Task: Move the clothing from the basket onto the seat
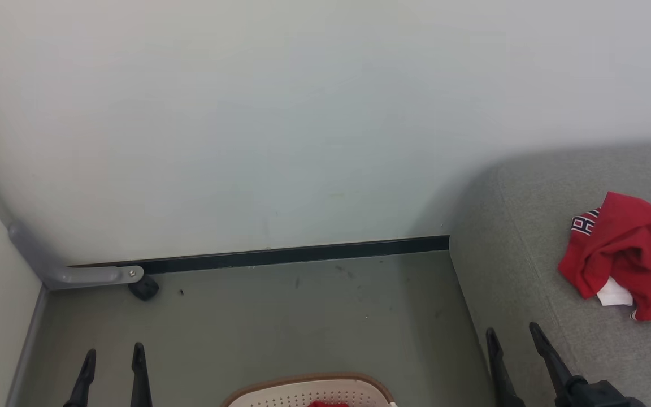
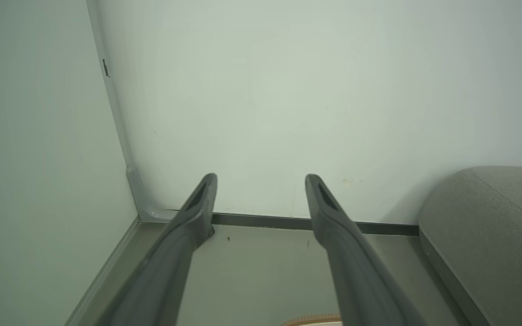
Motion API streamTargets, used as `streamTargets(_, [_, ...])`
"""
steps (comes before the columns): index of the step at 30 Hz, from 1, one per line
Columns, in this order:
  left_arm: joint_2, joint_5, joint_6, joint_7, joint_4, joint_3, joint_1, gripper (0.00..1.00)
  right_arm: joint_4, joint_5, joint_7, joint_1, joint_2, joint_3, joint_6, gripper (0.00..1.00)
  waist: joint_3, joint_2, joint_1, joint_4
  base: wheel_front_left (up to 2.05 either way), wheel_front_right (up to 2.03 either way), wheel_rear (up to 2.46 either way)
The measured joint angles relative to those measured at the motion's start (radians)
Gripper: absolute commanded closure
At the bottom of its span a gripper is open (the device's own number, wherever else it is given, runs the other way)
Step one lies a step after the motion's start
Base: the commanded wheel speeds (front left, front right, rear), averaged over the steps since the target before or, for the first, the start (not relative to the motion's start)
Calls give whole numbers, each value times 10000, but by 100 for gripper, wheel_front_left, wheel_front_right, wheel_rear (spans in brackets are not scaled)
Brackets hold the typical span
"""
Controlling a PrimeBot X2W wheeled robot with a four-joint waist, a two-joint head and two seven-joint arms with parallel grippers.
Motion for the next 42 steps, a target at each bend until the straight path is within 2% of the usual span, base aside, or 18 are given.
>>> streamTargets(7, [-136,410,0,0,-98,207,3,0,-12,-82,0,5,94,-8,-4,0,40,1,0,-43,0,0,0])
streamTargets(25, [-242,614,4,0,-460,245,190,0,-173,-196,0,181,201,-79,-13,0,98,1,0,-81,0,0,0])
streamTargets(35, [-209,1022,-21,213,-738,-224,-462,0,-717,-343,-2,-580,115,-196,0,0,877,1,0,-144,0,0,0])
streamTargets(42, [-203,1250,-370,631,-587,-863,-1539,0,-1141,-405,-2,-1591,-48,-522,4,0,1733,1,1,-249,0,0,0])
